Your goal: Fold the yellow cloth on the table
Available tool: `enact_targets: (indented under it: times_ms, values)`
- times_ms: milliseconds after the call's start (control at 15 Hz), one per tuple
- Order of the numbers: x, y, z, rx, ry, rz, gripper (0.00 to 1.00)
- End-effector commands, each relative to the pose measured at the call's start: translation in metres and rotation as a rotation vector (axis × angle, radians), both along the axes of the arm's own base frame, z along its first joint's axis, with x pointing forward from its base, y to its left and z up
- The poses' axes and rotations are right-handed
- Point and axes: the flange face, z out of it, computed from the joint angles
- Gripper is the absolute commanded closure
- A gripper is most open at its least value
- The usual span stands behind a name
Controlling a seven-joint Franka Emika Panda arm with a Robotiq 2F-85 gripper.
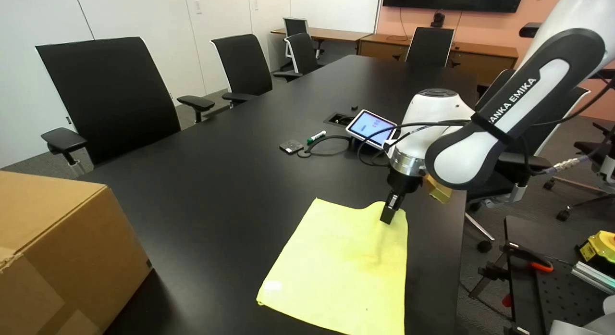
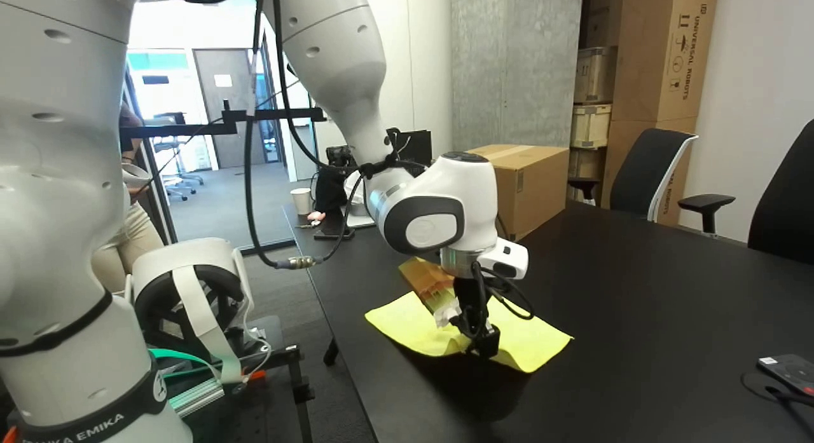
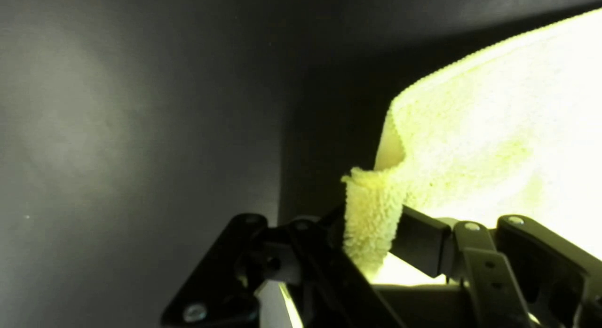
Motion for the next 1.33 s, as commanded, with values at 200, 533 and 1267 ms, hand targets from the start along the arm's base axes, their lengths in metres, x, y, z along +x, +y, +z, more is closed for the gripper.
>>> enact_targets:
  times_ms: [200, 533, 1267]
  values:
    - [0.075, 0.033, 0.032, 0.011, -0.026, 0.021, 0.92]
    - [0.140, 0.064, 0.034, 0.031, -0.077, 0.001, 0.93]
    - [0.192, 0.035, 0.005, -0.044, -0.133, -0.233, 0.42]
